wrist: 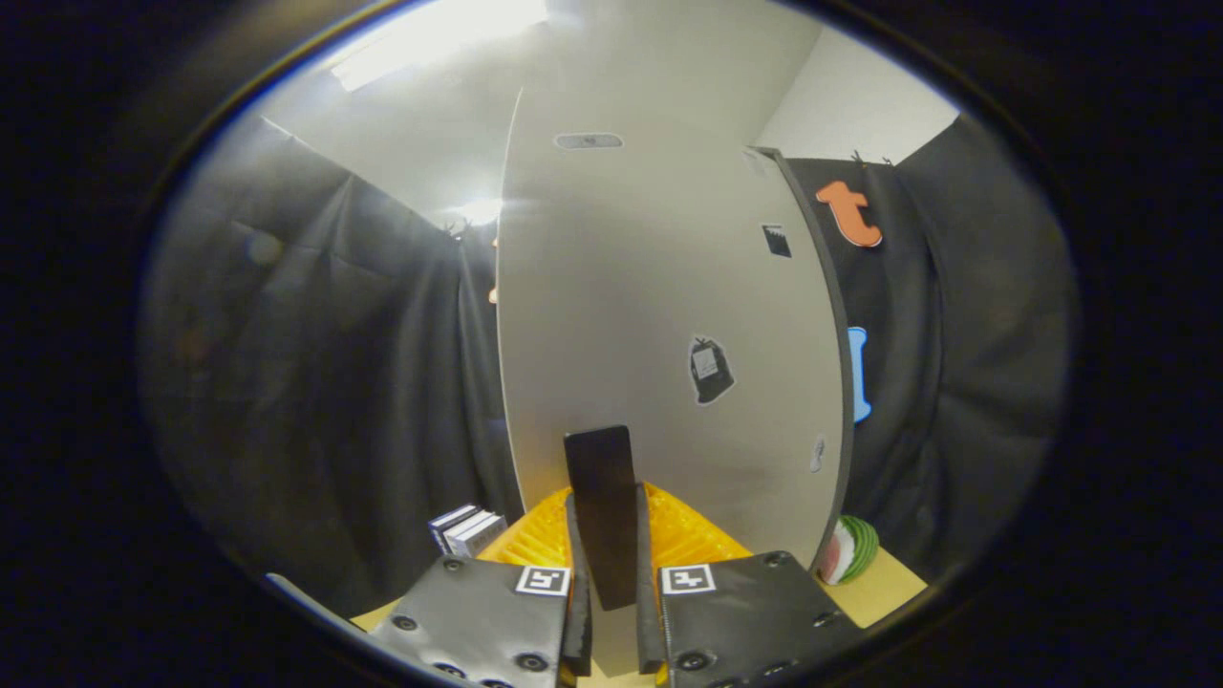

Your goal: Open the shoe cabinet door, grab the shoes and put them into the shoe cabinet, then close the shoe cabinet door.

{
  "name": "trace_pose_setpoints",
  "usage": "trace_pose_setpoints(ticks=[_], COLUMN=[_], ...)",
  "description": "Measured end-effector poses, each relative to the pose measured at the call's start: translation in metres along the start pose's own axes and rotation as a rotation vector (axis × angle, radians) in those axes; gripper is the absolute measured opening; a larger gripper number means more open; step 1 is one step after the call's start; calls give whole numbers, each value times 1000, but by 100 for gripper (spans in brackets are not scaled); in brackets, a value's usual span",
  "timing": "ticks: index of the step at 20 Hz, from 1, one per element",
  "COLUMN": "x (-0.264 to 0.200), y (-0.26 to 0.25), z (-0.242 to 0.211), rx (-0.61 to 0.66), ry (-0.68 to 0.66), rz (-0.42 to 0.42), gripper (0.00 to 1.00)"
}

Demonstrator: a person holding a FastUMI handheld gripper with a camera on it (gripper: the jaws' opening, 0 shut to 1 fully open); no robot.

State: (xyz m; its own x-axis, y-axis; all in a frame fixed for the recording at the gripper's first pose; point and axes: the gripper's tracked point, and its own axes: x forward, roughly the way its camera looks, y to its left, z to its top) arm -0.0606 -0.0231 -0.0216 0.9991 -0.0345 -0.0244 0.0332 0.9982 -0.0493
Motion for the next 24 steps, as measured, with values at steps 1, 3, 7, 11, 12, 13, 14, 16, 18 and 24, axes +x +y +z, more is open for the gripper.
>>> trace_pose_setpoints(ticks=[1,3,7,11,12,13,14,16,18,24], x=[-11,-32,-59,-85,-92,-96,-100,-104,-109,-125], y=[-7,-24,-58,-87,-93,-99,-106,-120,-137,-190], z=[1,4,12,18,20,21,21,23,25,35], rx=[6,4,-13,-36,-49,-58,-59,-47,-34,-7], ry=[0,-3,-8,-9,-7,-10,-8,-11,-13,-22], rz=[9,19,18,18,16,14,8,-18,-55,-161], gripper=[20,20,19,15,14,13,12,12,12,8])
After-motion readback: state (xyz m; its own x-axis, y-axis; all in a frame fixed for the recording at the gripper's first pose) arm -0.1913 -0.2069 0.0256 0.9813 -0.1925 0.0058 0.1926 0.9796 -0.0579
